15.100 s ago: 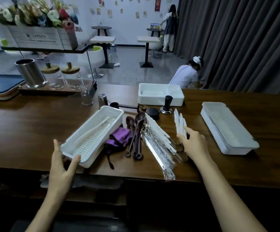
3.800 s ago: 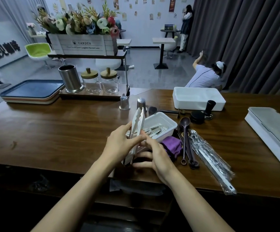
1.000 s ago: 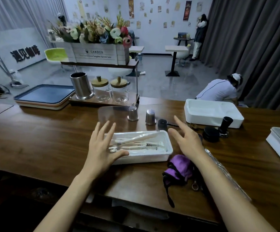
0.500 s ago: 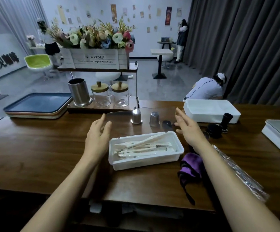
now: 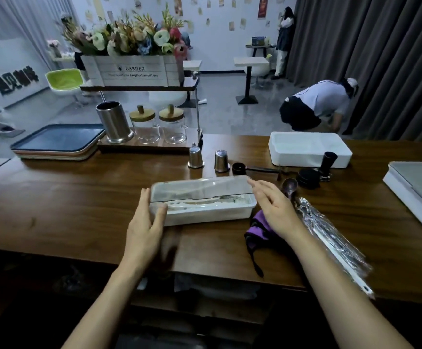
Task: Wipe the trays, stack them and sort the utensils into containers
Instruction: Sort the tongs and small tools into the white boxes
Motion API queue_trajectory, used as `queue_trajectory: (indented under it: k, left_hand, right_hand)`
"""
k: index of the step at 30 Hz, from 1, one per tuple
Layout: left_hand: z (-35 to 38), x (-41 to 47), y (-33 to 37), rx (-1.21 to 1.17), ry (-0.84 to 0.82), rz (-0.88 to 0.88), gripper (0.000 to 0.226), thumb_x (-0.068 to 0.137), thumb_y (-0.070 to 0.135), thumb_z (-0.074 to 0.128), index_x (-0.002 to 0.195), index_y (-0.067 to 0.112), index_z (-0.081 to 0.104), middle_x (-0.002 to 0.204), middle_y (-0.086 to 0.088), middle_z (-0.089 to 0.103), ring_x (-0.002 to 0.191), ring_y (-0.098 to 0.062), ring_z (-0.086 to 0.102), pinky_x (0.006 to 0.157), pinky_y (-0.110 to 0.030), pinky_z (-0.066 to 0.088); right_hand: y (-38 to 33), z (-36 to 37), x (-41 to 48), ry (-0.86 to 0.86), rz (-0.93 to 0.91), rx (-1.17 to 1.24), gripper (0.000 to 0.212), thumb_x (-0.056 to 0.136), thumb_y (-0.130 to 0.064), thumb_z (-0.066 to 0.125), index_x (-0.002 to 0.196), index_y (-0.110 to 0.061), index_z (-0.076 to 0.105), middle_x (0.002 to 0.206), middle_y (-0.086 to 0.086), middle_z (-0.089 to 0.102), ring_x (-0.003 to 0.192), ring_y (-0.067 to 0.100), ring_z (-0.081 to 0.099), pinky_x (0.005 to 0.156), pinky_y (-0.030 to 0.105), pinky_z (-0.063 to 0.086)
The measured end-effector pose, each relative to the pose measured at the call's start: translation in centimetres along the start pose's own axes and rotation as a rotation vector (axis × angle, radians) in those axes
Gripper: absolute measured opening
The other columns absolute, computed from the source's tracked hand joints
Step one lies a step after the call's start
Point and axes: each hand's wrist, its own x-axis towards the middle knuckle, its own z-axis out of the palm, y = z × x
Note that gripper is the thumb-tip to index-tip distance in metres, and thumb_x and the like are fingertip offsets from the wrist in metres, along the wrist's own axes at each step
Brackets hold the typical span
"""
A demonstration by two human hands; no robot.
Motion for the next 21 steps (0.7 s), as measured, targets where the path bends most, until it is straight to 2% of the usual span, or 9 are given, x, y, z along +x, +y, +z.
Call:
queue_trajectory:
  k: [1,3,7,11,13,16,19,21]
  left_hand:
    - [0.1,-0.2,-0.2,-0.005,-0.005,-0.008,0.068,0.102,0.049,0.047,0.162,0.028,0.023,0.168,0.004,0.022,0.152,-0.015,0.027,0.116,-0.028,0.025]
    - [0.3,-0.6,-0.3,-0.009,-0.027,-0.029,0.064,0.103,0.049,0.047,0.161,0.030,0.026,0.169,0.004,0.018,0.152,-0.016,0.026,0.118,-0.032,0.026]
    - [0.4,-1.1,-0.4,-0.006,-0.054,-0.094,0.062,0.104,0.049,0.046,0.160,0.026,0.031,0.169,0.002,0.019,0.153,-0.020,0.025,0.118,-0.034,0.025]
    - [0.5,-1.5,-0.2,-0.011,-0.069,-0.146,0.062,0.103,0.054,0.045,0.160,0.033,0.030,0.168,-0.004,0.024,0.153,-0.023,0.026,0.119,-0.037,0.026]
    - [0.3,-1.5,-0.2,-0.015,-0.067,-0.168,0.061,0.103,0.056,0.045,0.159,0.034,0.033,0.162,-0.004,0.037,0.149,-0.025,0.035,0.115,-0.038,0.032]
    - [-0.1,-1.6,0.1,-0.021,-0.026,-0.204,0.056,0.101,0.056,0.049,0.153,0.035,0.043,0.145,-0.002,0.060,0.136,-0.027,0.052,0.107,-0.041,0.042]
    - [-0.3,-1.3,0.3,-0.017,0.006,-0.221,0.055,0.098,0.058,0.055,0.148,0.034,0.052,0.132,-0.002,0.069,0.128,-0.025,0.059,0.105,-0.042,0.046]
    - [-0.4,-1.0,0.6,-0.003,0.022,-0.223,0.055,0.095,0.062,0.056,0.145,0.039,0.054,0.131,-0.001,0.069,0.129,-0.025,0.059,0.104,-0.041,0.045]
  right_hand:
    - [0.1,0.1,-0.3,-0.012,0.008,0.005,0.039,0.104,-0.042,0.043,0.140,-0.036,0.055,0.127,-0.031,0.048,0.116,-0.024,0.039,0.098,0.012,0.029]
    - [0.2,0.3,-0.7,-0.025,0.020,0.013,0.042,0.103,-0.045,0.044,0.142,-0.033,0.056,0.129,-0.027,0.047,0.114,-0.024,0.039,0.099,0.016,0.030]
    - [0.7,0.6,-1.2,-0.050,0.058,-0.008,0.050,0.098,-0.055,0.052,0.141,-0.032,0.056,0.141,-0.018,0.044,0.118,-0.002,0.049,0.101,0.020,0.038]
    - [0.9,1.2,-1.7,-0.042,0.076,-0.090,0.068,0.085,-0.074,0.053,0.141,-0.035,0.056,0.147,-0.017,0.040,0.130,0.015,0.049,0.110,0.045,0.042]
    - [0.6,1.6,-1.9,-0.028,0.086,-0.145,0.065,0.089,-0.070,0.053,0.143,-0.035,0.054,0.151,-0.011,0.042,0.134,0.019,0.048,0.111,0.045,0.040]
    - [0.1,1.9,-2.1,0.008,0.113,-0.198,0.055,0.094,-0.062,0.052,0.143,-0.036,0.053,0.143,-0.001,0.056,0.133,0.026,0.051,0.107,0.041,0.041]
    - [-0.3,1.6,-1.7,0.027,0.144,-0.215,0.050,0.094,-0.061,0.054,0.138,-0.036,0.059,0.136,0.003,0.064,0.126,0.025,0.057,0.101,0.038,0.044]
    - [-0.6,1.3,-1.2,0.018,0.156,-0.231,0.052,0.093,-0.062,0.055,0.137,-0.036,0.060,0.133,0.003,0.065,0.125,0.025,0.057,0.100,0.038,0.044]
